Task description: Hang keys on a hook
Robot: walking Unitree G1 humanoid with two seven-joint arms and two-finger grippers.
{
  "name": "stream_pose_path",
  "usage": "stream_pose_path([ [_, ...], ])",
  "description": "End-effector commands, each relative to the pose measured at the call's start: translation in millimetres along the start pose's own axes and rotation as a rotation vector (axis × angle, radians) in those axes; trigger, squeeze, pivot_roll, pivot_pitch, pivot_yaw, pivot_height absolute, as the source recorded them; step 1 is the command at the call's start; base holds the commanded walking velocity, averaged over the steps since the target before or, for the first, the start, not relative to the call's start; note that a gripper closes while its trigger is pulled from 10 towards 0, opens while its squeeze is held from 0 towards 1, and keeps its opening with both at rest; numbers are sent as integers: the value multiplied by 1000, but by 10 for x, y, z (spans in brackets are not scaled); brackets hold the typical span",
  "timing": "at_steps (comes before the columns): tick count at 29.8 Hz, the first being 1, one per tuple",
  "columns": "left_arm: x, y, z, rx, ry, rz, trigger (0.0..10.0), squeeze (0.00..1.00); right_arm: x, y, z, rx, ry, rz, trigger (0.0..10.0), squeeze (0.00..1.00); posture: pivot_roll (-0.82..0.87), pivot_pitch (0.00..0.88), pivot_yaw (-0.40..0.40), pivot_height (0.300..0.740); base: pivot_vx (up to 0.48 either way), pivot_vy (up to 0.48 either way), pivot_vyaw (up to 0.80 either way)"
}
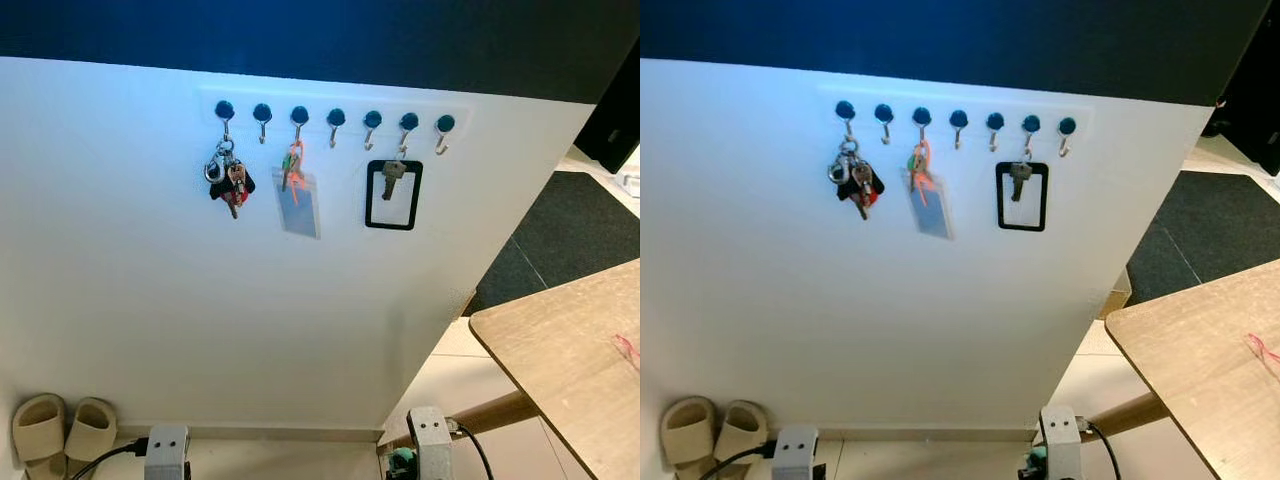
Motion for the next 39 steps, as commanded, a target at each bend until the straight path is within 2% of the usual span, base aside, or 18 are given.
stream_pose_path([
  [1, -1, -2, 50, 8, -13, 2, 10000, 0, -7, -15, 26, 11, -14, -7, 10000, 0, 73, 31, -64, 740, 0, 330, 0],
  [13, -6, -3, 49, 11, -10, 8, 10000, 0, -6, -13, 21, 10, -12, -7, 10000, 0, 74, 31, -65, 740, 0, 370, 0],
  [23, -12, 29, 69, 29, -54, 44, 10000, 0, -7, -20, 17, 13, -14, -7, 10000, 0, 75, 30, -64, 740, 0, 0, 0],
  [31, -16, 28, 86, 35, -66, 48, 10000, 0, -11, -31, 19, 14, -16, -9, 10000, 0, 74, 30, -64, 740, 0, -460, 0],
  [33, -18, 13, 90, 12, -59, 39, 10000, 0, -12, -34, 21, 14, -16, -10, 10000, 0, 74, 31, -64, 740, 0, 0, 0],
  [39, -22, 27, 99, 24, -68, 57, 10000, 0, -14, -39, 23, 14, -16, -11, 10000, 0, 75, 32, -65, 740, 0, 0, 0],
])
Point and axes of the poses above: a point about 5 cm out from each wrist's last joint towards the gripper, its own x axis pointing out of the wrist towards the gripper, its own y axis along the axis of the wrist's last joint, z = x × y, the point moved 1 cm from there along x, pointing out of the wrist towards the gripper, and after that the axes turned 8 degrees about x, right-handed, at the moved point
